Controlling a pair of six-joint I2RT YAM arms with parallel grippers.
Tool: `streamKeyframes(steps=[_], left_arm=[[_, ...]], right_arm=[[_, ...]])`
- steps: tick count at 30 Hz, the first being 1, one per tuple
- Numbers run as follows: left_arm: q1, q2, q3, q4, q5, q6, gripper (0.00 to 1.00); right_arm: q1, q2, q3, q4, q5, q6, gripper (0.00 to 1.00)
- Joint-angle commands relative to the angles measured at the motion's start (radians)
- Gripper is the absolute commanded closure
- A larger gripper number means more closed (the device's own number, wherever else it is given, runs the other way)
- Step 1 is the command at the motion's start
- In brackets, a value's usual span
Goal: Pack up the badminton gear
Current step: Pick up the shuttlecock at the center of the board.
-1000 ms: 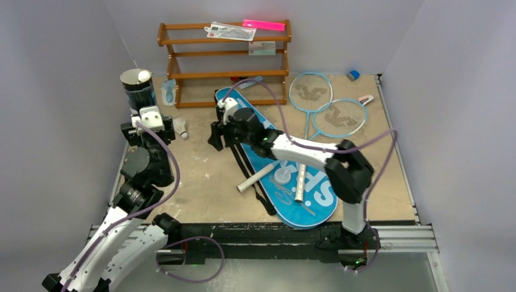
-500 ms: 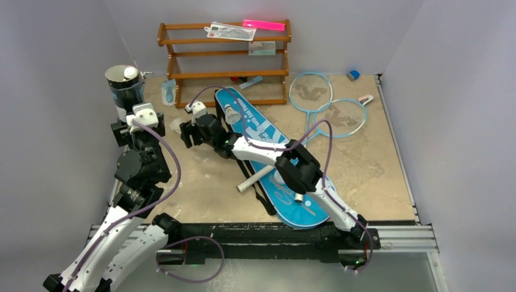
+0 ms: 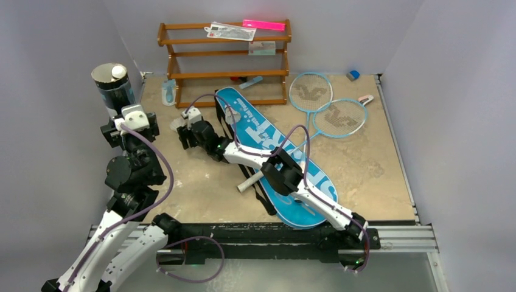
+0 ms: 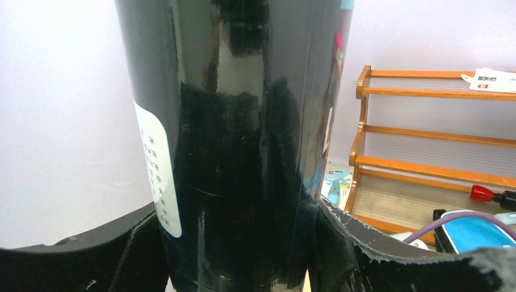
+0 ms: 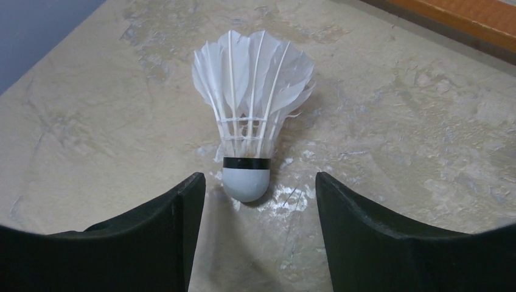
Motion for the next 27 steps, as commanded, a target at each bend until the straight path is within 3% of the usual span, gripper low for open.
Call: streamKeyframes(steps=[1, 11, 14, 16, 19, 23, 27], left_arm=[[0.007, -0.011, 0.040, 0.029, 0.030, 0.010, 0.84], [0.008, -0.050, 0.028, 0.002, 0.039, -0.007, 0.84], [0.009, -0.064, 0.027, -0.019, 0.046, -0.023, 0.84], [0.008, -0.070, 0.026, -0.032, 0.051, -0.028, 0.84], [0.009, -0.077, 0.025, -0.047, 0.057, -0.034, 0.84], [0.008, -0.081, 0.024, -0.089, 0.091, -0.062, 0.84], [0.006, -0.088, 0.033, -0.171, 0.195, -0.129, 0.83]], right_arm=[[0.010, 0.022, 0.075, 0.060, 0.059, -0.042, 0.32], [0.045, 0.103, 0.101, 0.144, 0.131, -0.180, 0.46], [0.048, 0.118, 0.123, 0.153, 0.155, -0.195, 0.56], [0.050, 0.102, 0.100, 0.161, 0.179, -0.199, 0.68], [0.057, -0.020, -0.076, 0.252, 0.180, -0.225, 0.87], [0.070, -0.253, -0.430, 0.443, 0.182, -0.246, 0.89], [0.070, -0.541, -0.758, 0.482, 0.171, -0.226, 0.92]])
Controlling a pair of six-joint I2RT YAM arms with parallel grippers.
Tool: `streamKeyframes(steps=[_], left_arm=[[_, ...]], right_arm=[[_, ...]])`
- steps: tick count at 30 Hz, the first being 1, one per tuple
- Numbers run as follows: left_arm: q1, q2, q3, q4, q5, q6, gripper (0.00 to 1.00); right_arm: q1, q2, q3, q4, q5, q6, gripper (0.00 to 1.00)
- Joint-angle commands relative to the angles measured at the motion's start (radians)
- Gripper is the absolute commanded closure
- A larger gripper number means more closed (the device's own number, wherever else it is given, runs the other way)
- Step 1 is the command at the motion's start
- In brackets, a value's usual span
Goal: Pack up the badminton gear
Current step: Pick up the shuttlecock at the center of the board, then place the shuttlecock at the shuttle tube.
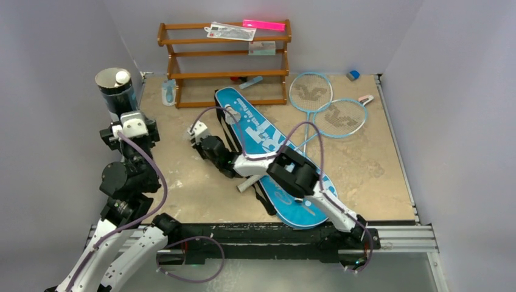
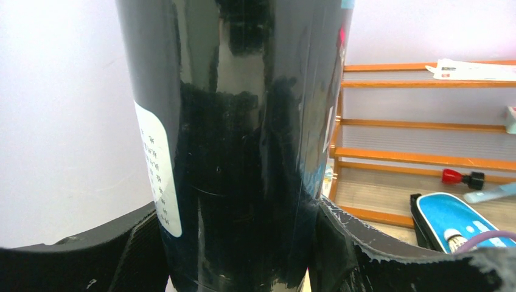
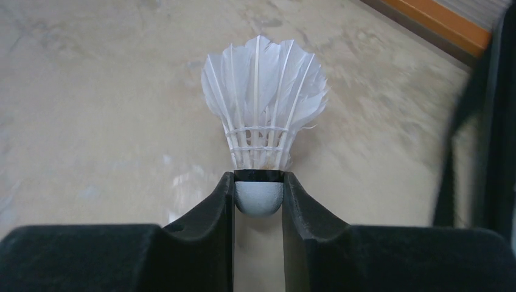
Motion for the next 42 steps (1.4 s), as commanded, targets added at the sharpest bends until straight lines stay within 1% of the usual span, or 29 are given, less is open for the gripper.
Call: streamKeyframes(steps=[1, 5, 9, 12, 14, 18, 20, 25, 29, 33, 36, 42], left_arm=[[0.006, -0.017, 0.033, -0.075, 0.147, -0.083, 0.83], [0.005, -0.021, 0.020, -0.180, 0.256, -0.126, 0.83], [0.006, -0.035, -0.024, -0.231, 0.411, -0.140, 0.81], [0.006, -0.061, -0.074, -0.247, 0.571, -0.130, 0.80], [0.005, -0.074, -0.107, -0.253, 0.659, -0.117, 0.80], [0.005, -0.070, -0.149, -0.326, 0.925, 0.030, 0.82], [0.005, -0.051, -0.159, -0.359, 1.027, 0.105, 0.83], [0.005, 0.012, -0.190, -0.416, 1.205, 0.227, 0.85], [0.005, 0.041, -0.223, -0.435, 1.396, 0.285, 0.87], [0.006, 0.085, -0.240, -0.453, 1.512, 0.310, 0.87], [0.005, 0.110, -0.255, -0.438, 1.544, 0.313, 0.87], [0.005, 0.169, -0.261, -0.439, 1.537, 0.302, 0.87]], right_arm=[[0.008, -0.352, -0.294, 0.134, 0.011, 0.002, 0.92], [0.008, -0.640, -0.548, 0.014, -0.057, 0.066, 0.93], [0.006, -0.882, -0.675, -0.222, -0.106, 0.142, 0.94], [-0.010, -1.039, -0.721, -0.427, -0.136, 0.208, 0.94], [-0.031, -1.148, -0.755, -0.531, -0.166, 0.231, 0.94], [-0.083, -1.340, -0.768, -0.744, -0.253, 0.247, 0.93], [-0.101, -1.408, -0.750, -0.858, -0.281, 0.248, 0.93], [-0.137, -1.527, -0.698, -1.132, -0.246, 0.270, 0.92], [-0.160, -1.604, -0.690, -1.213, -0.274, 0.257, 0.93], [-0.162, -1.642, -0.642, -1.288, -0.322, 0.243, 0.93], [-0.163, -1.654, -0.621, -1.321, -0.360, 0.218, 0.94], [-0.162, -1.659, -0.584, -1.360, -0.482, 0.191, 0.94]])
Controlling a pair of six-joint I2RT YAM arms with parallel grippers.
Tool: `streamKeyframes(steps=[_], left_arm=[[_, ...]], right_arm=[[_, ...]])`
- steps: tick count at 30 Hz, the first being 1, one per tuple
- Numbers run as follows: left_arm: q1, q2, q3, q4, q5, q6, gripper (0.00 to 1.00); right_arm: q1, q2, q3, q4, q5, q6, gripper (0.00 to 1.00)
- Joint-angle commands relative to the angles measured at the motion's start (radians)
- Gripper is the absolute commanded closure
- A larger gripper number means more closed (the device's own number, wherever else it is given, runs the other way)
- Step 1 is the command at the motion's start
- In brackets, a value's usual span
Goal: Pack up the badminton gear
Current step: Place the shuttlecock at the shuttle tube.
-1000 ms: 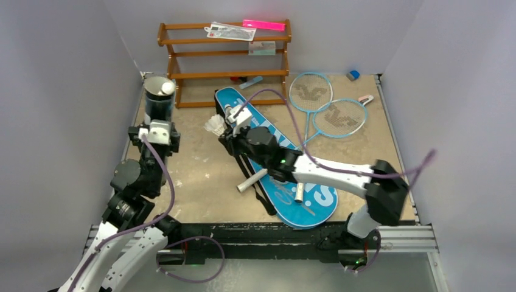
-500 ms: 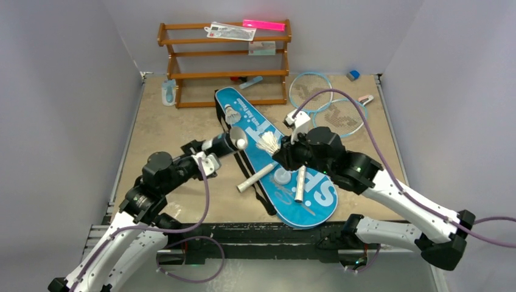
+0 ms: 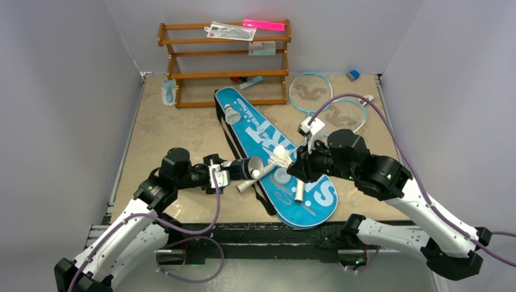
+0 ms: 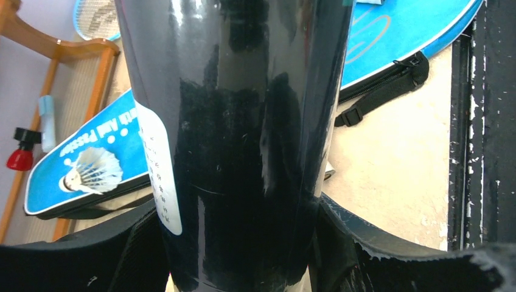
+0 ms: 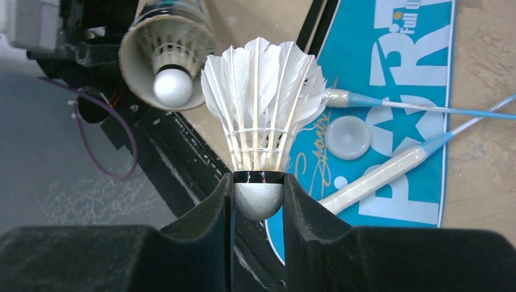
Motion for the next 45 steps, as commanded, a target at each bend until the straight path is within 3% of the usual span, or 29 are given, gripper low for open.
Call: streamKeyframes(steps=[1, 16, 45], left_arm=[[0.003, 0.026, 0.004, 0.046, 0.061, 0.028, 0.87], [0.003, 0.019, -0.008, 0.049, 0.064, 0.023, 0.87], [0.002, 0.001, -0.010, 0.038, 0.128, 0.043, 0.88]], right_arm=[[-0.002, -0.014, 0.052, -0.054, -0.123, -0.034, 0.94], [-0.002, 0.017, 0.032, -0.011, -0.322, -0.008, 0.95], [-0.002, 0.084, 0.024, 0.047, -0.336, 0.009, 0.96]])
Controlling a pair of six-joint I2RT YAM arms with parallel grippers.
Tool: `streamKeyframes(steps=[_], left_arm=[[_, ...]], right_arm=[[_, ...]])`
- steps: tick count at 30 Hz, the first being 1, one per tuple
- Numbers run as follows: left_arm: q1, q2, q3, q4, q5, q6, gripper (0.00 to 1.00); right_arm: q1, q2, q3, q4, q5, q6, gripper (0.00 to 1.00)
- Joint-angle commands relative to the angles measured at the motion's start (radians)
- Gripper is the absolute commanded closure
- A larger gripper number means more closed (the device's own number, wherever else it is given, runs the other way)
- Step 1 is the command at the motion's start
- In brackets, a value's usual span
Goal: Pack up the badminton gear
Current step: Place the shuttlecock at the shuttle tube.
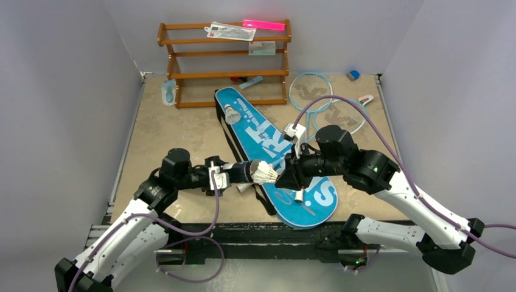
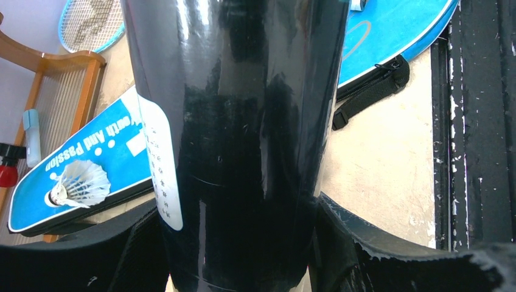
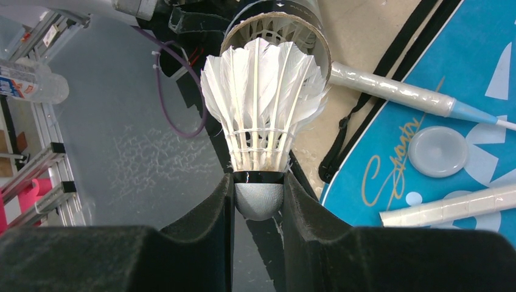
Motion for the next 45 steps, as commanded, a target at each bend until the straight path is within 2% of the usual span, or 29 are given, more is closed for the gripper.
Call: streamKeyframes(steps=[1, 13, 28, 45], left_arm=[[0.002, -0.014, 0.000, 0.039, 0.069, 0.032, 0.88], [0.003, -0.055, -0.009, 0.046, 0.132, 0.063, 0.88], [0.002, -0.018, 0.006, 0.048, 0.047, 0.009, 0.87], [0.002, 0.001, 0.008, 0.022, 0.026, 0.043, 0.87]], right_arm=[[-0.001, 0.005, 0.008, 0.026, -0.004, 0.012, 0.96], [-0.005, -0.001, 0.022, 0.012, -0.007, 0.044, 0.96], [-0.004, 0.049, 0.037, -0.034, -0.080, 0.024, 0.99], [-0.005, 0.106, 0.062, -0.112, -0.103, 0.023, 0.99]])
